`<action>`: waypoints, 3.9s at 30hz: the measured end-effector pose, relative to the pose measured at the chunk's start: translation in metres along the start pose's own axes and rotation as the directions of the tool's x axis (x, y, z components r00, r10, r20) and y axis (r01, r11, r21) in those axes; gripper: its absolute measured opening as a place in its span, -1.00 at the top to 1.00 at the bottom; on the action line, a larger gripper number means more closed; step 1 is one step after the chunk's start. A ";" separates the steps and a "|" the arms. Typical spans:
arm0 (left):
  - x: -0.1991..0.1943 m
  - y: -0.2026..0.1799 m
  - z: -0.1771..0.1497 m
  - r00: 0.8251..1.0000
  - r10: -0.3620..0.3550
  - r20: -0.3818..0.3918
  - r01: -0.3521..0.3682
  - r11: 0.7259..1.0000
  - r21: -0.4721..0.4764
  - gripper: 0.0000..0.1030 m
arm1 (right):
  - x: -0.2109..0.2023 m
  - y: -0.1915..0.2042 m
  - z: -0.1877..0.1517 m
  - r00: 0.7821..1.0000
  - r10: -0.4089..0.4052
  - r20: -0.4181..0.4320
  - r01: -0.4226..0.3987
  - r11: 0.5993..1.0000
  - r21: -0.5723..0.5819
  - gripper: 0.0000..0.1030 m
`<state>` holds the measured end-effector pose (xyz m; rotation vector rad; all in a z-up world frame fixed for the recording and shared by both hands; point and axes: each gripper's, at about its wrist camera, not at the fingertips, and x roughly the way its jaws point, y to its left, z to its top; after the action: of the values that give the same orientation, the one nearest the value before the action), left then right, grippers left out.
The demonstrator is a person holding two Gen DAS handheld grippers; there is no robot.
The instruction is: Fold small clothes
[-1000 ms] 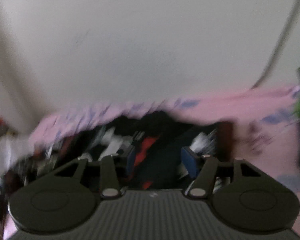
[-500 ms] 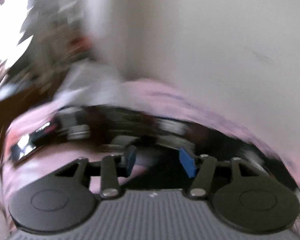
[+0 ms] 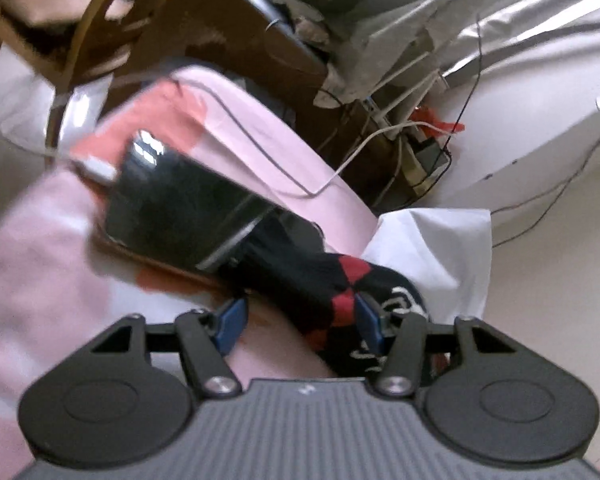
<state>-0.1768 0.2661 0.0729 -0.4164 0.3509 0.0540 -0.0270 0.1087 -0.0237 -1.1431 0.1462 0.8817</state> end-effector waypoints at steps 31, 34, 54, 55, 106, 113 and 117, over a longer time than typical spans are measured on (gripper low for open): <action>0.268 -0.256 0.007 0.882 -0.318 -0.348 0.387 0.910 0.150 -0.19 | -0.266 -0.200 -0.419 0.898 -0.301 -0.322 0.261 -0.223 0.939 1.00; 0.324 -0.289 -0.016 0.859 -0.251 -0.445 0.361 0.915 0.181 -0.27 | -0.268 -0.180 -0.442 0.908 -0.282 -0.311 0.224 -0.300 0.927 1.00; 0.368 -0.282 -0.041 0.898 -0.266 -0.350 0.295 0.955 0.030 0.47 | -0.230 -0.220 -0.404 0.937 -0.275 -0.217 0.160 -0.215 0.963 1.00; 0.366 -0.277 -0.036 0.894 -0.294 -0.339 0.310 0.951 -0.005 0.47 | -0.222 -0.227 -0.390 0.947 -0.256 -0.195 0.157 -0.162 0.974 1.00; 0.444 -0.448 -0.078 0.791 -0.140 -0.595 0.488 0.732 0.476 0.78 | -0.113 -0.280 -0.477 0.978 0.071 -0.197 0.195 0.033 0.980 0.78; 0.300 -0.414 -0.032 0.828 -0.354 -0.434 0.543 0.698 0.467 0.80 | -0.213 -0.255 -0.380 0.980 -0.092 -0.179 0.196 0.237 0.951 0.78; 0.204 -0.377 -0.045 0.820 -0.428 -0.380 0.571 0.661 0.487 0.80 | -0.269 -0.201 -0.331 0.978 -0.127 -0.168 0.202 0.329 0.923 0.79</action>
<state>0.0465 -0.1007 0.1098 0.1174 0.4535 -0.6555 0.0357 -0.3379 0.1160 -0.0386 0.5214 0.4028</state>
